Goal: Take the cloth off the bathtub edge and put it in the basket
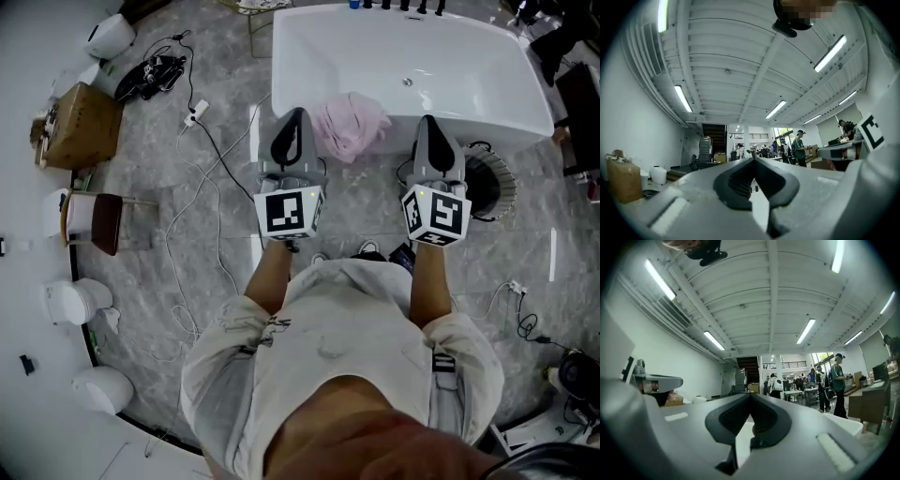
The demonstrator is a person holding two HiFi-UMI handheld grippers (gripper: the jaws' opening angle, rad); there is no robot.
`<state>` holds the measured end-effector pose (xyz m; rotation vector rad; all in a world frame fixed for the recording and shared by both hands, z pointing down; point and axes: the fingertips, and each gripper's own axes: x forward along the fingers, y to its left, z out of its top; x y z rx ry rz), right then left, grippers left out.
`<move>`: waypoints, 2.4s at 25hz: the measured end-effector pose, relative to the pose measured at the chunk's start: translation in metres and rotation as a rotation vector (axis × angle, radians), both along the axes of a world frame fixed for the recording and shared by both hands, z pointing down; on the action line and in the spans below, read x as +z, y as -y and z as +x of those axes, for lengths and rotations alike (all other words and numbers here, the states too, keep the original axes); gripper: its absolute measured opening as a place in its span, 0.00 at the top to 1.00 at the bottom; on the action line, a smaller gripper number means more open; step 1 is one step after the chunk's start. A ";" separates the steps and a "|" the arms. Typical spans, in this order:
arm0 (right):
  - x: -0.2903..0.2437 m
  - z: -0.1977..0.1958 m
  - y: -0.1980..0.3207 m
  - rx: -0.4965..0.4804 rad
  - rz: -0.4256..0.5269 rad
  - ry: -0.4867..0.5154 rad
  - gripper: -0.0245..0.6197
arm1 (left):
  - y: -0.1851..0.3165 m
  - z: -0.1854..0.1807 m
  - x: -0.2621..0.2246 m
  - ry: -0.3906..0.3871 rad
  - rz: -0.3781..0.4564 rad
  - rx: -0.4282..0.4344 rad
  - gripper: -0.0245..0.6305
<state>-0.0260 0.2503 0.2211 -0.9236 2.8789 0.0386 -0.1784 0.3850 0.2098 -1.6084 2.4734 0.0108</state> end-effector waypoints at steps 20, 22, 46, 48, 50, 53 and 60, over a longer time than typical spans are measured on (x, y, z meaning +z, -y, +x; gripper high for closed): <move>0.044 0.036 0.086 -0.077 -0.062 -0.014 0.96 | 0.093 0.044 0.037 -0.050 -0.065 -0.010 0.96; 0.045 0.027 0.095 -0.077 -0.061 -0.018 0.96 | 0.102 0.036 0.038 -0.051 -0.063 -0.014 0.96; 0.037 -0.190 0.175 -0.089 0.008 -0.129 0.96 | 0.196 -0.162 0.034 -0.089 0.003 0.040 0.96; 0.039 -0.204 0.177 -0.085 0.006 -0.133 0.96 | 0.200 -0.176 0.035 -0.098 0.005 0.041 0.96; 0.041 -0.216 0.179 -0.081 0.004 -0.136 0.96 | 0.202 -0.188 0.036 -0.101 0.010 0.044 0.96; 0.042 -0.227 0.182 -0.071 0.004 -0.129 0.96 | 0.204 -0.201 0.038 -0.087 0.007 0.044 0.96; 0.059 -0.240 0.187 -0.084 -0.019 -0.143 0.96 | 0.210 -0.214 0.056 -0.091 -0.004 0.027 0.96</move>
